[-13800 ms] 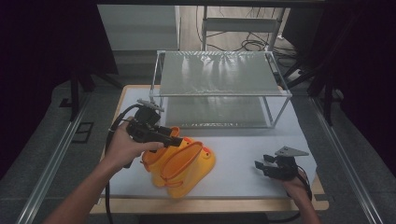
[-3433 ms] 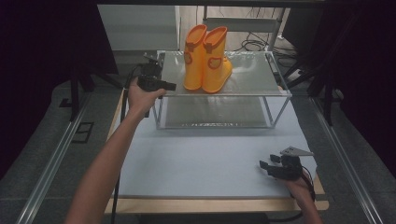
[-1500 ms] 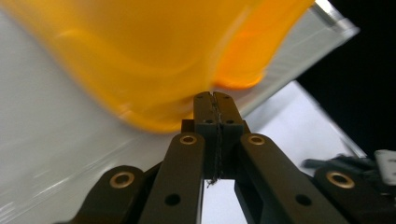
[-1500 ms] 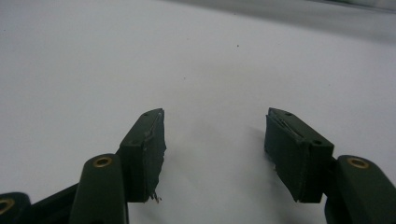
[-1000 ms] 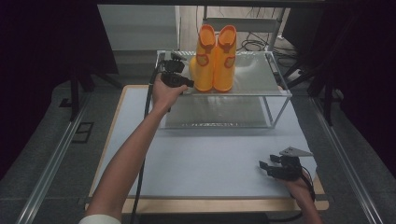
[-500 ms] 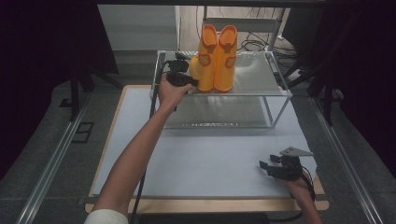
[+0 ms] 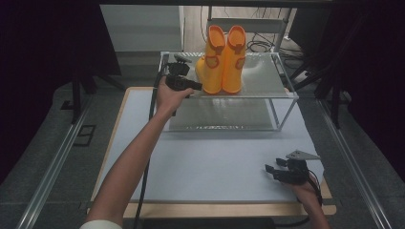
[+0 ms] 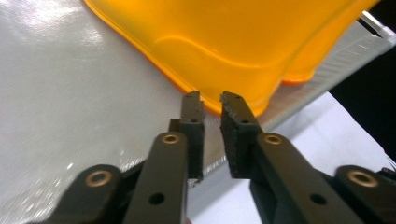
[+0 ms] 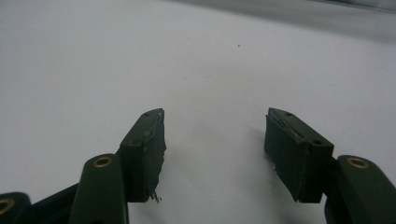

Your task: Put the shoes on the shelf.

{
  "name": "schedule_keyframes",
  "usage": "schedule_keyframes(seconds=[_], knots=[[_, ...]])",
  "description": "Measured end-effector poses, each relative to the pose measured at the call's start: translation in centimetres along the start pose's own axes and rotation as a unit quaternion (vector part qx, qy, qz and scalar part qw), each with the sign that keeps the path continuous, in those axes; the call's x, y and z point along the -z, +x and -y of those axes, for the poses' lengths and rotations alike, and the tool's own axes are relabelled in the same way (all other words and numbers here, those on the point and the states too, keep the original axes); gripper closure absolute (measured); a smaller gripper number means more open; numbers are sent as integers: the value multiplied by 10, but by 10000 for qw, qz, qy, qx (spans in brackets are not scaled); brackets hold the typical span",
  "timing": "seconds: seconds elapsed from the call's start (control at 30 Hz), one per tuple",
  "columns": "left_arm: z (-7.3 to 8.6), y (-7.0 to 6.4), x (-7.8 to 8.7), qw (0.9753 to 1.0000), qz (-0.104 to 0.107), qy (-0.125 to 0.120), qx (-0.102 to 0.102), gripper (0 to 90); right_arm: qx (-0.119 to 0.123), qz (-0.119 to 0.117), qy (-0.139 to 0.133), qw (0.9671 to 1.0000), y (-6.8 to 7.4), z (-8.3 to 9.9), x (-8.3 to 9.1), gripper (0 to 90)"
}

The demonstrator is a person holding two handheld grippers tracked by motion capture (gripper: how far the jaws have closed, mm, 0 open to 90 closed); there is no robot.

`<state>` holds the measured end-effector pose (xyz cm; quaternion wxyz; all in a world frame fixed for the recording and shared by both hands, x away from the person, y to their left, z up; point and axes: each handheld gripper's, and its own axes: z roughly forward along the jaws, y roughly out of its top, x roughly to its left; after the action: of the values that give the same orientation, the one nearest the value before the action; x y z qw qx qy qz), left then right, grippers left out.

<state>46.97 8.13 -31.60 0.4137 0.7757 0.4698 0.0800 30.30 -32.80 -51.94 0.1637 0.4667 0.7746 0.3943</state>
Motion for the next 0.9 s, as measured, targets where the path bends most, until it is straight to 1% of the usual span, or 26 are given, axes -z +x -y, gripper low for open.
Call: schedule_keyframes(seconds=[0.03, 0.07, 0.1, 0.2, 0.23, 0.37, 0.47, 0.53, 0.63, 0.8, 0.9], knots=[[2, -1, 4, 10000, 37, -7, -58, 719, -7, -3, 1, 10000, 0, 0, 0, 382], [4, -2, 8, 9999, 91, -10, -116, 649, -5, 5, 4, 10000, 0, 0, 0, 382], [6, -2, 13, 9997, 159, -3, -165, 649, -5, 5, 4, 10000, 0, 0, 0, 382], [14, -4, 28, 9992, 301, -108, -225, 567, 7, 12, 1, 10000, 0, 0, 0, 383], [17, -4, 32, 9989, 368, -127, -275, 567, 7, 12, 1, 10000, 0, 0, 0, 383], [31, -6, 49, 9974, 553, -229, -402, 522, -13, 2, 1, 10000, 0, 0, 0, 384], [44, -6, 59, 9964, 642, -315, -461, 500, -33, -12, 4, 10000, -1, 0, 0, 384], [53, -6, 64, 9960, 642, -356, -506, 494, -34, -10, 5, 10000, -1, 0, 0, 385], [68, -6, 71, 9956, 636, -355, -596, 483, -34, -10, 5, 10000, -1, 0, 0, 385], [94, -1, 78, 9950, 706, -273, -652, 454, -53, -22, -2, 10000, -1, 0, 0, 385], [112, 3, 79, 9953, 710, -246, -616, 448, -56, -23, -3, 10000, -1, 0, 0, 385]])
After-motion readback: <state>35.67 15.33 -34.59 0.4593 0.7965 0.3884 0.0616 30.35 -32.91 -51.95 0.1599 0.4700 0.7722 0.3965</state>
